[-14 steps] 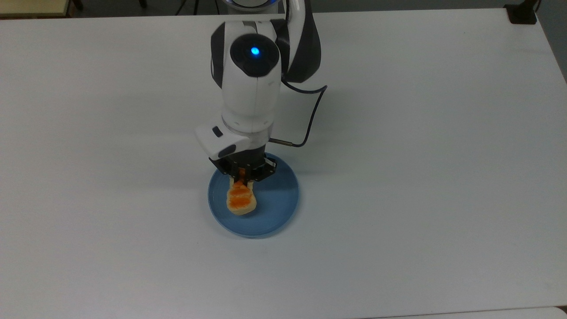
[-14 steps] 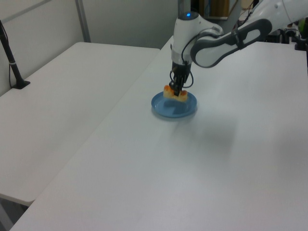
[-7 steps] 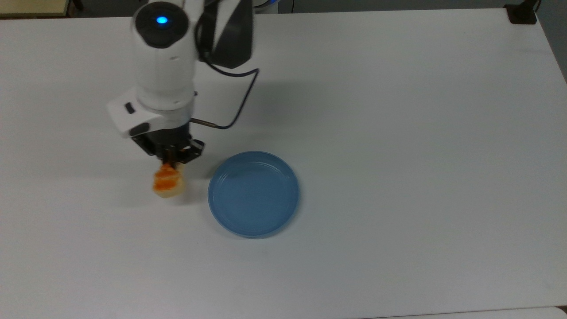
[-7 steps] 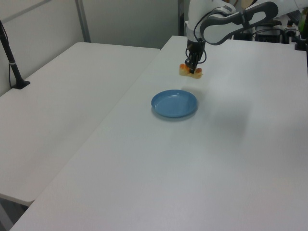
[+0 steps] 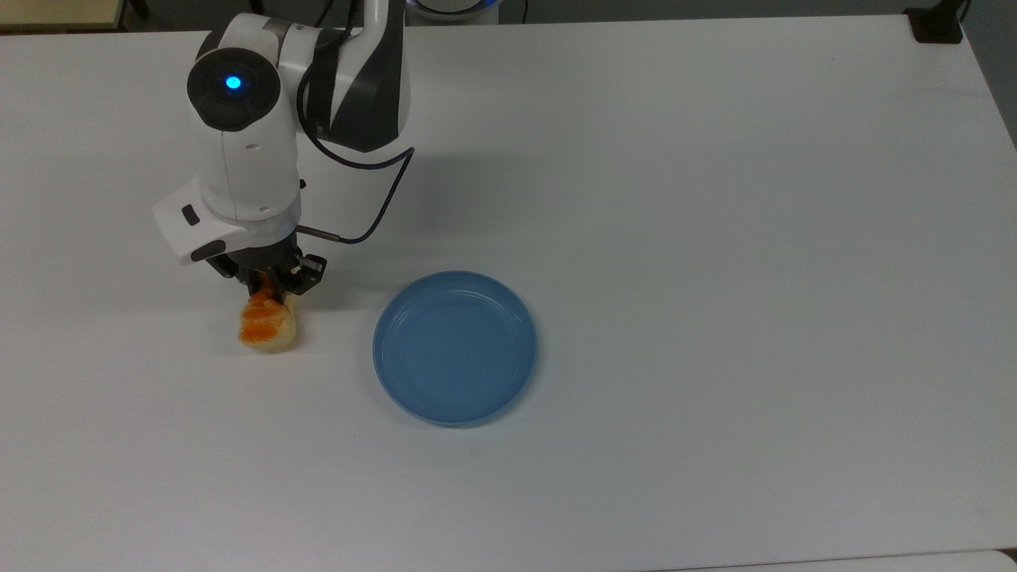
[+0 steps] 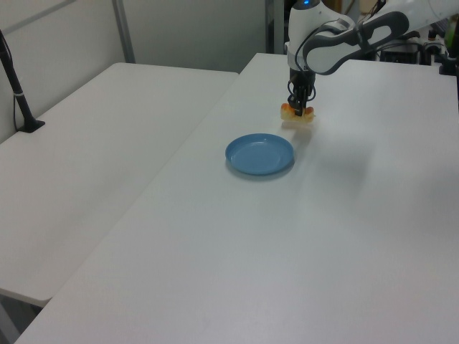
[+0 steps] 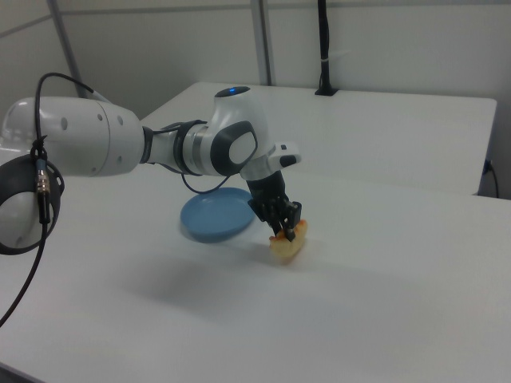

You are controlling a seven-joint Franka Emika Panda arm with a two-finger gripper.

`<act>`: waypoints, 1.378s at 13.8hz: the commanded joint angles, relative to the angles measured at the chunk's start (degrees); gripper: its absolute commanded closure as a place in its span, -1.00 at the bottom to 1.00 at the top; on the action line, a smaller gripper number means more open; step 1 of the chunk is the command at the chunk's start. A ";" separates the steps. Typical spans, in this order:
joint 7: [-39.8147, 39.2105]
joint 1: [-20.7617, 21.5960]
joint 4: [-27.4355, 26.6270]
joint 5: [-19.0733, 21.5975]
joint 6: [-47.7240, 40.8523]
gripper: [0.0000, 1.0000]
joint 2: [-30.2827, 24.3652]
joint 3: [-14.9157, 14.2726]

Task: Put the bread on the table
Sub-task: 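Carry the bread roll off the plate and lower it onto the table, then open the gripper, release the roll, and raise the arm away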

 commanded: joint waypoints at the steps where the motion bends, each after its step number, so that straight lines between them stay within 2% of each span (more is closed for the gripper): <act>1: 0.00 0.39 -1.47 -0.95 1.27 -1.00 -0.44 -0.42; 3: 0.09 0.39 -1.21 -0.69 1.10 -1.00 -0.88 -0.42; 6: 0.09 -0.05 -1.03 0.89 -3.18 -1.00 -5.52 -0.34; 9: 0.09 0.12 -0.95 6.77 -15.22 -1.00 -14.48 -0.42; 14: -0.26 1.52 -1.38 7.05 -31.05 -1.00 -27.05 -0.42; 17: -0.08 5.99 -3.05 6.87 -34.67 -1.00 -32.68 -1.47; 19: -0.60 11.78 -4.89 6.79 -34.76 -1.00 -35.41 -4.97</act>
